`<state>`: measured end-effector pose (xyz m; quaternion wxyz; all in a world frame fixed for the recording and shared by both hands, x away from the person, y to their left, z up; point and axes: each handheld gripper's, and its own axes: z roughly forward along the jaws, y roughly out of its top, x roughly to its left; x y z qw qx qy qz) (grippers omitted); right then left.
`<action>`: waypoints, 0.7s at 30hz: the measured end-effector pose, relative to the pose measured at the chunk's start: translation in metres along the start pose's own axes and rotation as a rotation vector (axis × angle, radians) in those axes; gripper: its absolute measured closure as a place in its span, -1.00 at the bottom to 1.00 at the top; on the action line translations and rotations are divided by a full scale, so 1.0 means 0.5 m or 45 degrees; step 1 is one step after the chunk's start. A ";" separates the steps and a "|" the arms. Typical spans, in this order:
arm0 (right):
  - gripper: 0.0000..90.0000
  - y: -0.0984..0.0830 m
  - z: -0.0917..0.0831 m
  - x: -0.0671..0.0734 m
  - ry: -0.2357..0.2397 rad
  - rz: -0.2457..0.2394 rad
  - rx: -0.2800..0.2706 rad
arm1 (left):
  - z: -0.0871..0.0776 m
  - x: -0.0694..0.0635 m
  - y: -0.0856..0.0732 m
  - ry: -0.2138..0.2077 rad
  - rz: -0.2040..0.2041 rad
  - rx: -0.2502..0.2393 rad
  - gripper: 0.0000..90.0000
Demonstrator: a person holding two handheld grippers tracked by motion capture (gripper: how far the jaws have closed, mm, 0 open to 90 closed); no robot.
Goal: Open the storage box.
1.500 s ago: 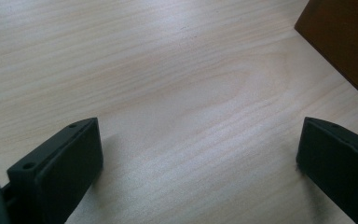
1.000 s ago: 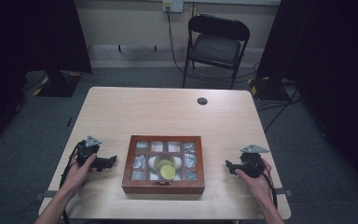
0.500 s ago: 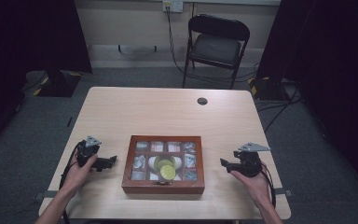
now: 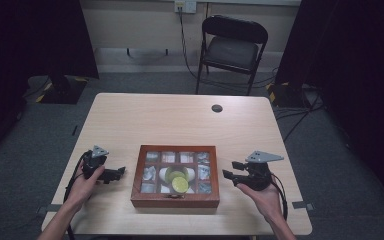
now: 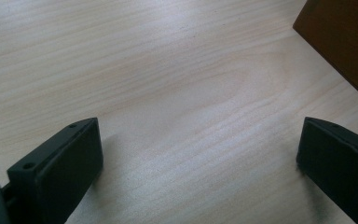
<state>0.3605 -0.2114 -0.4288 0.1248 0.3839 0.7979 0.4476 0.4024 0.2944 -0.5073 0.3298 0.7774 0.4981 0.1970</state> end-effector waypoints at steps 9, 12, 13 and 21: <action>0.25 0.032 0.020 0.057 0.153 -0.091 0.005 | 0.000 0.000 0.000 0.000 0.000 0.000 -1.00; 0.30 0.047 0.032 0.072 0.205 -0.116 0.015 | 0.000 0.000 0.000 0.000 0.000 0.000 -1.00; 0.31 0.052 0.036 0.075 0.222 -0.118 0.015 | 0.000 0.000 0.000 0.000 0.000 0.000 -1.00; 0.42 0.091 0.082 0.132 0.362 -0.207 0.048 | 0.000 0.000 0.000 0.001 -0.003 -0.002 -1.00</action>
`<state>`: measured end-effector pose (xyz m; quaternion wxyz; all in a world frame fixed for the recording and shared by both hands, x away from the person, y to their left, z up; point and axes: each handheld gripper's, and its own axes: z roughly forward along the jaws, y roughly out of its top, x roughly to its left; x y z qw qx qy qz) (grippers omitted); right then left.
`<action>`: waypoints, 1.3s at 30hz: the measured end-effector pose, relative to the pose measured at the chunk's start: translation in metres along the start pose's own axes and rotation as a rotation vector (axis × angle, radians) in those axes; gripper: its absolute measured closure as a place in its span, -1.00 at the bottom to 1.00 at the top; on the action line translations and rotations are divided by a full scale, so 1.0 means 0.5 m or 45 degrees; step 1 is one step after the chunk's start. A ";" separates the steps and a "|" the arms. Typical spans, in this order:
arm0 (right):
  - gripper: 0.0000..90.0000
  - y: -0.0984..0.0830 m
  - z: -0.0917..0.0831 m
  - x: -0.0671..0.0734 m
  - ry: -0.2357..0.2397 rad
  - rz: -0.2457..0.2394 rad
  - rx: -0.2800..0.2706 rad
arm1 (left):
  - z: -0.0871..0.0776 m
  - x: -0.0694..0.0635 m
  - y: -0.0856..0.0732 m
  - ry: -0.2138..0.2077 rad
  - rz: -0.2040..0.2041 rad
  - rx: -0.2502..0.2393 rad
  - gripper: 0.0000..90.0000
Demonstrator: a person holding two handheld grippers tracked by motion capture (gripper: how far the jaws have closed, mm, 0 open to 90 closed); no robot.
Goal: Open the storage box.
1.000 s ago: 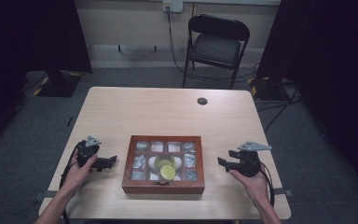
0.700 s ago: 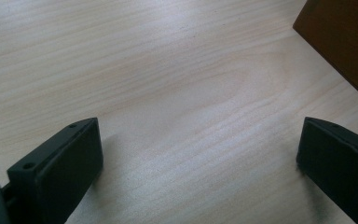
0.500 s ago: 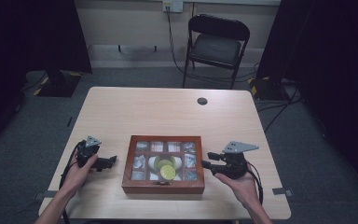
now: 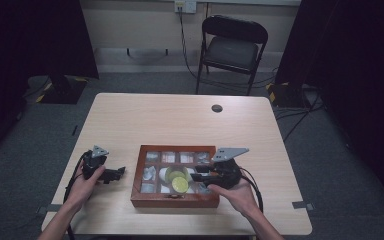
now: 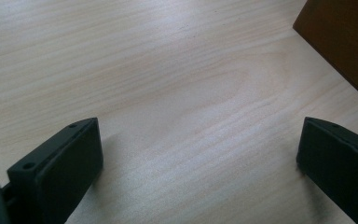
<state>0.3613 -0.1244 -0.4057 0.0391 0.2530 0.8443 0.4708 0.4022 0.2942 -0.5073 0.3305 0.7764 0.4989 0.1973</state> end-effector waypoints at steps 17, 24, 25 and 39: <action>0.58 0.009 0.085 0.065 0.230 -0.135 0.118 | 0.000 0.000 0.000 0.000 -0.005 -0.003 -1.00; 0.67 0.001 0.099 0.065 0.249 -0.147 0.147 | 0.000 0.000 0.000 0.001 -0.004 -0.003 -1.00; 0.67 0.000 0.102 0.065 0.254 -0.152 0.155 | 0.000 0.000 0.000 0.000 -0.005 -0.003 -1.00; 0.79 -0.009 0.120 0.067 0.273 -0.183 0.199 | 0.000 0.000 0.000 0.000 -0.004 -0.003 -1.00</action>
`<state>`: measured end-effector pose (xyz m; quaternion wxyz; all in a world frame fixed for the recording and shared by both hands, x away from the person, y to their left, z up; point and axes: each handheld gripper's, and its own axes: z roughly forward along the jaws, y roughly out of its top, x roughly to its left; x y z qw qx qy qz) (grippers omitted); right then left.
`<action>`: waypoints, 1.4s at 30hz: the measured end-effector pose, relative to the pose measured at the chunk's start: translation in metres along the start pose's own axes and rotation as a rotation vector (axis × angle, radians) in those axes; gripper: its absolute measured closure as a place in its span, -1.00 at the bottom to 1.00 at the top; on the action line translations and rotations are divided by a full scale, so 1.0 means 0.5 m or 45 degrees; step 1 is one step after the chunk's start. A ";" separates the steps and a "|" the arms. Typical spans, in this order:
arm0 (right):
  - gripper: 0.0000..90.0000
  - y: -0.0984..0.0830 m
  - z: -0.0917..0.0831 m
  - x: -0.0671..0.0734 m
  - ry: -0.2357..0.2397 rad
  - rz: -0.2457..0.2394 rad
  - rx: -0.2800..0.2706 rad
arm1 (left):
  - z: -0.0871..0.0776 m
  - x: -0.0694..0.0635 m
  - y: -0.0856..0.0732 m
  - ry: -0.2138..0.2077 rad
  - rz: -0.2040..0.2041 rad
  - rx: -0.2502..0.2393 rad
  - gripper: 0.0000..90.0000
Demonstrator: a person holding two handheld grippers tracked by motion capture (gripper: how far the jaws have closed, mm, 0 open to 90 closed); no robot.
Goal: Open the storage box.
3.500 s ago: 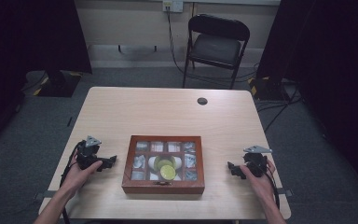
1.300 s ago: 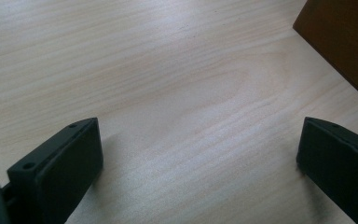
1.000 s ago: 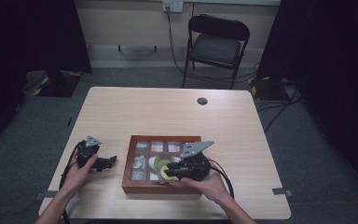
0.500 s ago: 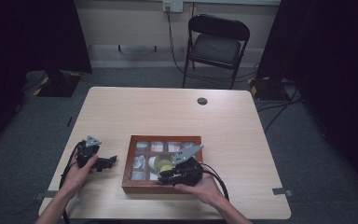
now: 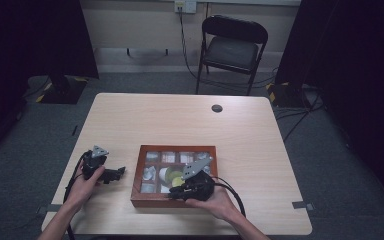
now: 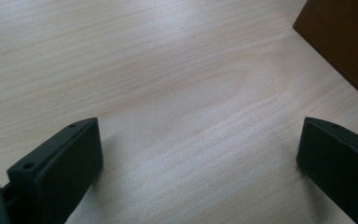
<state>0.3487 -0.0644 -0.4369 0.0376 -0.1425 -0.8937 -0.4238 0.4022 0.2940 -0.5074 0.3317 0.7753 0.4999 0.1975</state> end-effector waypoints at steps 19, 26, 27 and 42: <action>0.77 -0.002 0.001 0.000 -0.007 -0.016 0.016 | 0.000 0.000 0.000 0.000 0.000 0.000 -1.00; 0.82 -0.001 0.001 0.003 -0.012 -0.035 0.027 | 0.000 0.000 0.000 0.000 0.000 0.000 -1.00; 0.82 0.000 0.000 0.004 -0.013 -0.037 0.028 | 0.000 0.000 0.000 -0.001 0.004 0.003 -1.00; 0.82 0.012 -0.014 0.004 -0.008 -0.029 0.001 | 0.000 0.000 0.000 0.000 0.000 0.000 -1.00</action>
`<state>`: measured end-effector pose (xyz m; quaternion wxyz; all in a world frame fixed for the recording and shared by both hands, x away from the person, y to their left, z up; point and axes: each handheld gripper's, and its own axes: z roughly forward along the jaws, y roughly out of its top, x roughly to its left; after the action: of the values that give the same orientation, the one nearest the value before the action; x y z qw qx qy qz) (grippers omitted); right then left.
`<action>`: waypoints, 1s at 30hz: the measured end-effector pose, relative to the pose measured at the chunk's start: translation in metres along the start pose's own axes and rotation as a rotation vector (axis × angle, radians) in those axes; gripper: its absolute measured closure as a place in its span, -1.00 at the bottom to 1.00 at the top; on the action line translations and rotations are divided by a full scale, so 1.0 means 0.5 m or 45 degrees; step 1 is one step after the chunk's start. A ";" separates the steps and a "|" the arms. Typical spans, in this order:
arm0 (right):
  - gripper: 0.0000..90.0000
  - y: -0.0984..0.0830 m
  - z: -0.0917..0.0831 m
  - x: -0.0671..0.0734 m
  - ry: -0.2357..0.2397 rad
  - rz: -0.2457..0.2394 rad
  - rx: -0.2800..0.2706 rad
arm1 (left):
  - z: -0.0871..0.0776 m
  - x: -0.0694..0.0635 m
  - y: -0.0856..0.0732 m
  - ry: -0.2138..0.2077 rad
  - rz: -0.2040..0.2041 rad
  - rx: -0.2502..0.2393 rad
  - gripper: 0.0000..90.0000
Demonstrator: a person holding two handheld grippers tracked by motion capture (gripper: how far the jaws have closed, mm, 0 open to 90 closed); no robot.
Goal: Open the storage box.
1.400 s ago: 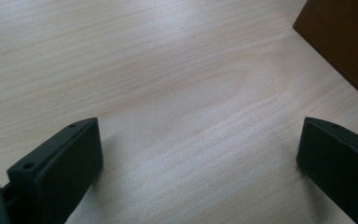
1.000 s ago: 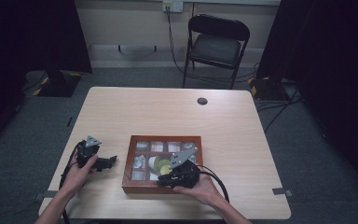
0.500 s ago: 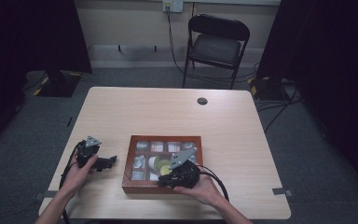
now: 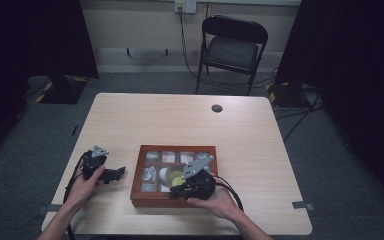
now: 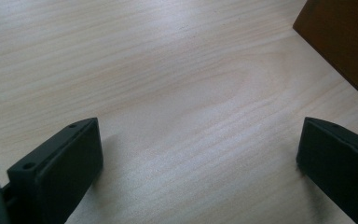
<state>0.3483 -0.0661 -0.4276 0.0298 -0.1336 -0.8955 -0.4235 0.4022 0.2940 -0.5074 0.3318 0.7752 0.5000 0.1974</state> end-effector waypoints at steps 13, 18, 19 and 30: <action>0.82 0.023 -0.023 0.000 -0.012 0.000 -0.047 | 0.000 0.000 0.000 0.000 0.004 0.003 -1.00; 0.82 0.030 -0.029 -0.001 -0.014 0.002 -0.057 | 0.000 0.000 0.000 0.000 0.000 0.001 -1.00; 0.82 0.032 -0.031 0.000 -0.015 0.003 -0.056 | 0.000 0.000 0.000 0.000 0.000 0.001 -1.00; 0.82 0.049 -0.044 -0.002 -0.026 0.008 -0.058 | 0.000 0.000 0.000 0.000 0.001 0.001 -1.00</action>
<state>0.3544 -0.0681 -0.3954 0.0190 -0.1413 -0.8854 -0.4424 0.4022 0.2941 -0.5074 0.3315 0.7754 0.4999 0.1974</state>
